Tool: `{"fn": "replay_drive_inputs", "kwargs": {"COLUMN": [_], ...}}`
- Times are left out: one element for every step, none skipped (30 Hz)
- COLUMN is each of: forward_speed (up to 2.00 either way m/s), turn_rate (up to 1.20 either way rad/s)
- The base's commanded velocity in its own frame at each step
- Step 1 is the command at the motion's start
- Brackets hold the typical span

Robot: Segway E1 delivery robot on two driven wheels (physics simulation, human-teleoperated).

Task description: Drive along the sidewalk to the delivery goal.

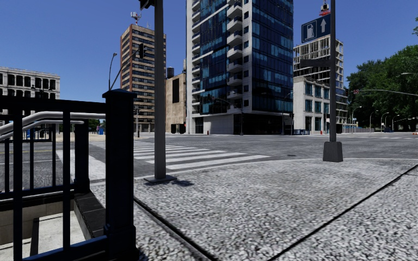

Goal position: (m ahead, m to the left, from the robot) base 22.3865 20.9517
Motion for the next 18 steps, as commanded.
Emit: {"fn": "replay_drive_inputs", "kwargs": {"forward_speed": [0.50,0.59,0.59,0.61,0.62,0.62,0.62,0.63,0.59,0.54,0.53,0.53,0.52,0.52,0.51,0.51,0.51,0.48], "turn_rate": [0.00,-0.07,-0.07,-0.22,-0.28,-0.33,-0.33,-0.37,-0.41,-0.45,-0.46,-0.46,-0.46,-0.46,-0.46,-0.48,-0.48,-0.55]}}
